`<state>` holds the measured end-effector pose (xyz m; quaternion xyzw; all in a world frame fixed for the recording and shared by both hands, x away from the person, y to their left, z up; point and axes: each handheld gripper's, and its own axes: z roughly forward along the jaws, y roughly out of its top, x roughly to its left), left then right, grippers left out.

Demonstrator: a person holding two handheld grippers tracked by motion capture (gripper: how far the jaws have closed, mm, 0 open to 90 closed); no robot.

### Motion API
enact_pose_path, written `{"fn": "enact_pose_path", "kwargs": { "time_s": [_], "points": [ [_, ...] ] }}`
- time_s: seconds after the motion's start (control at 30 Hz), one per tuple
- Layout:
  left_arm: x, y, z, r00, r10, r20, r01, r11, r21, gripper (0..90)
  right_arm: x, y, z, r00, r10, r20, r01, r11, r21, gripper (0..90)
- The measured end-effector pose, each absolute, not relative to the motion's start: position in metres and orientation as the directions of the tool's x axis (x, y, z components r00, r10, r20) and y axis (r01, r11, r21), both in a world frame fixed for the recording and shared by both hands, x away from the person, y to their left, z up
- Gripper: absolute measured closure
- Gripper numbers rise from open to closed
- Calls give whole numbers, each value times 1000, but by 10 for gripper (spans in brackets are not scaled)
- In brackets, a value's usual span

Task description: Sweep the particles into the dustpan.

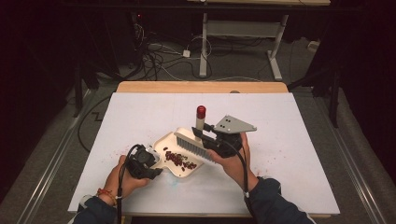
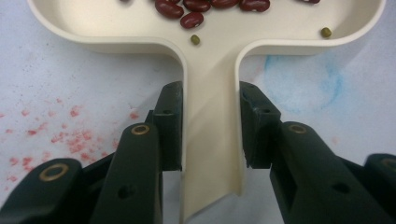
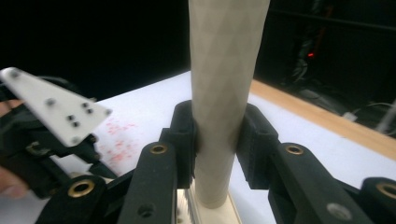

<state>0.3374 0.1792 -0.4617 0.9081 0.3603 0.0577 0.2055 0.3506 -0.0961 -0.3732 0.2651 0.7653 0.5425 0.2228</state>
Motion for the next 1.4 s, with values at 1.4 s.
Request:
{"fn": "enact_pose_path", "kwargs": {
  "time_s": [1.4],
  "points": [
    [335, 182, -463, 714, 699, -40, 634, -622, 458, 631, 329, -91, -389, -813, 578, -72, 180, 368, 912, 701]
  ]
}}
